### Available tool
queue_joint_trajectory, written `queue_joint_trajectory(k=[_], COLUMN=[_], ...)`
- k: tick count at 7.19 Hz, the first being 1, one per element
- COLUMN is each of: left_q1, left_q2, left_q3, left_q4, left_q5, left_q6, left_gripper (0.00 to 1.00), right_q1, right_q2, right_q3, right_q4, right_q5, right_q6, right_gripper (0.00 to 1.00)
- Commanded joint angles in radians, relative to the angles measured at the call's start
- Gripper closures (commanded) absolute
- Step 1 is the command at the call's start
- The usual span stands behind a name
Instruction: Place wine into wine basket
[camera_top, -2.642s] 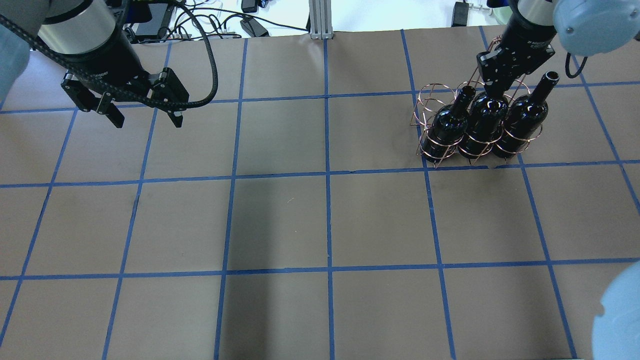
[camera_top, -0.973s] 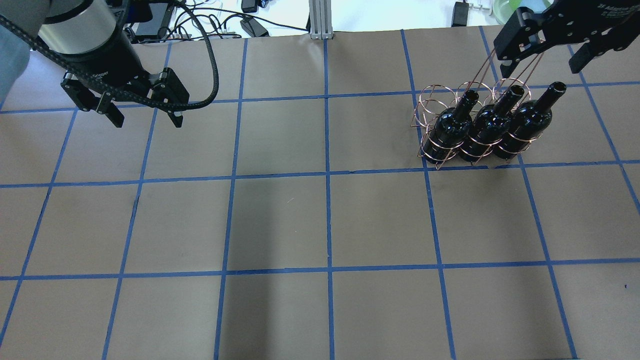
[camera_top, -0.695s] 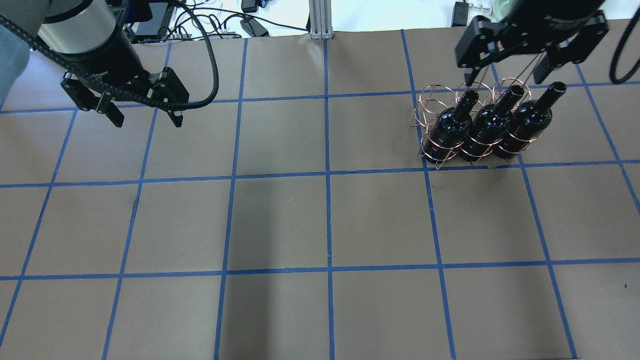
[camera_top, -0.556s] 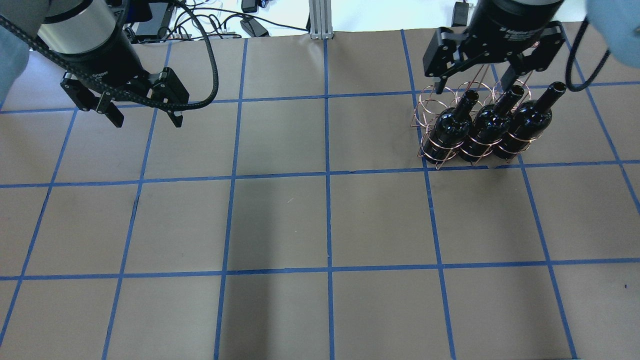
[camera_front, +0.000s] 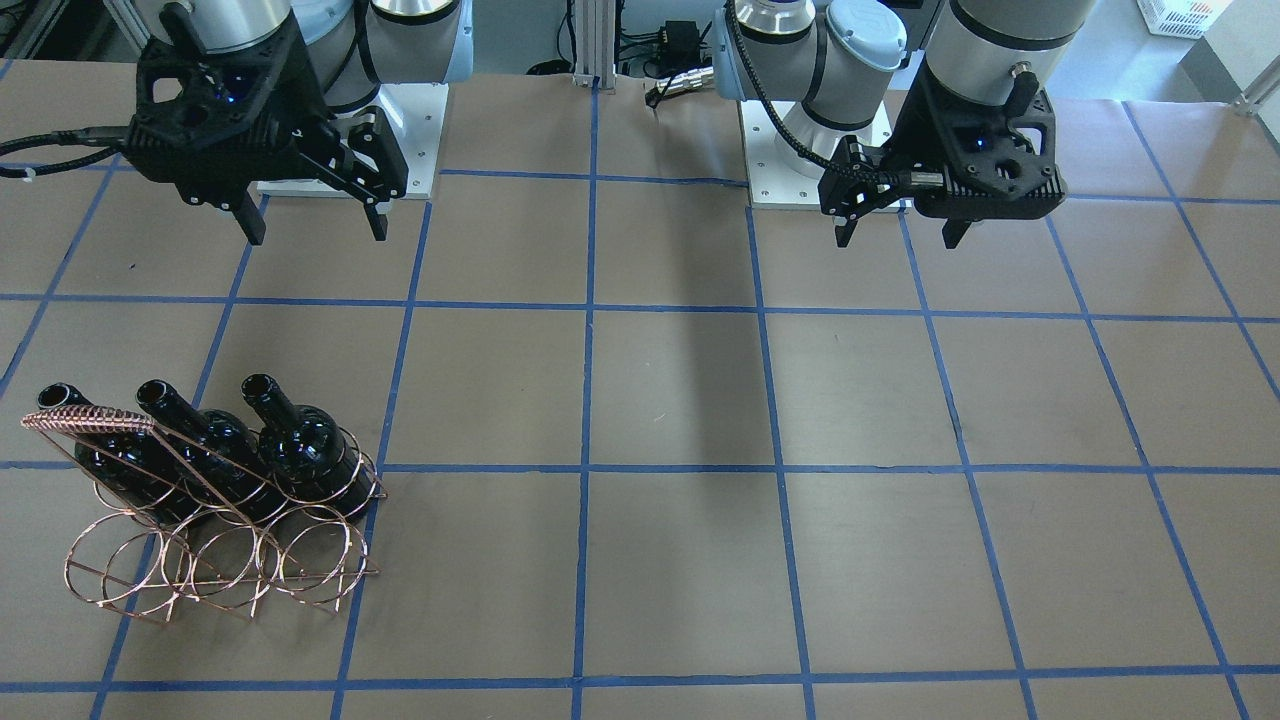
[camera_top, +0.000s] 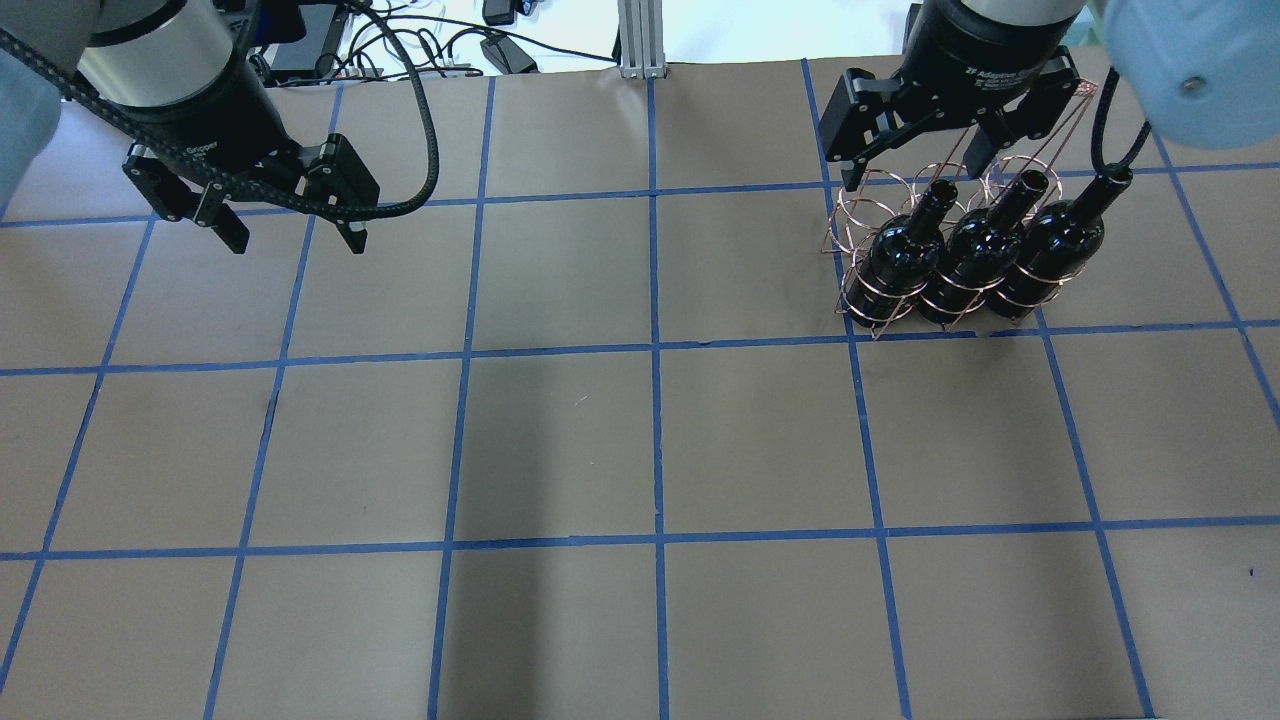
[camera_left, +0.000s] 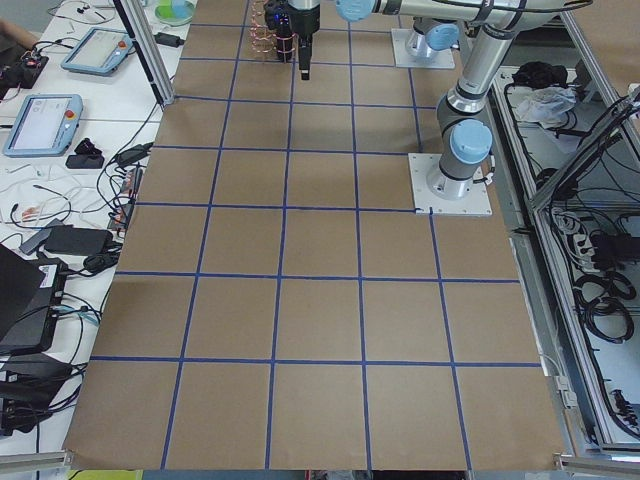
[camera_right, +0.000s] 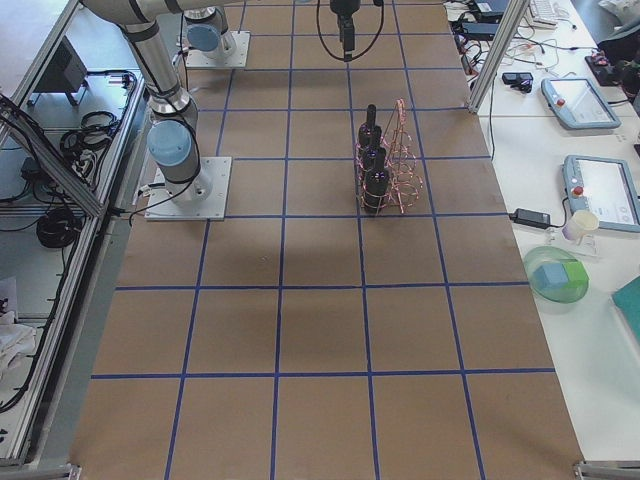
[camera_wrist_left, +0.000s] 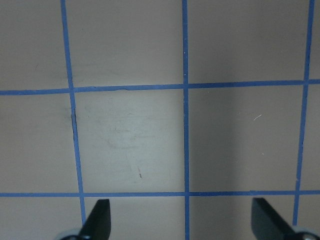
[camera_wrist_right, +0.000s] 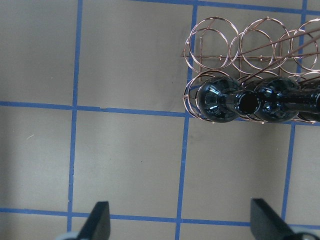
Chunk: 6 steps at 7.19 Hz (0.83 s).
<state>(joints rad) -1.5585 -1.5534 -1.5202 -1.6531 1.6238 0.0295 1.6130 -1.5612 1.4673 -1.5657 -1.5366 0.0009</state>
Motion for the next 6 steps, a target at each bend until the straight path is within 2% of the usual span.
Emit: queue_joint_trajectory(k=[1,2,6], left_q1=[0.000,0.000,0.000], left_q2=[0.003,0.001,0.000], left_q3=[0.000,0.000,0.000], left_q4=[-0.002,-0.001,-0.001], left_q5=[0.001,0.001,0.001], left_q6=[0.000,0.000,0.000], left_gripper=[0.00,0.00,0.00], right_q1=[-0.038,-0.024,-0.005], right_q2=[-0.014,-0.019,-0.017], right_q3=[0.002,0.002,0.001], right_q4=[0.024,0.032,0.055], right_q5=[-0.008,-0.032,-0.031], right_q6=[0.011,0.027,0.031], right_gripper=[0.00,0.00,0.00])
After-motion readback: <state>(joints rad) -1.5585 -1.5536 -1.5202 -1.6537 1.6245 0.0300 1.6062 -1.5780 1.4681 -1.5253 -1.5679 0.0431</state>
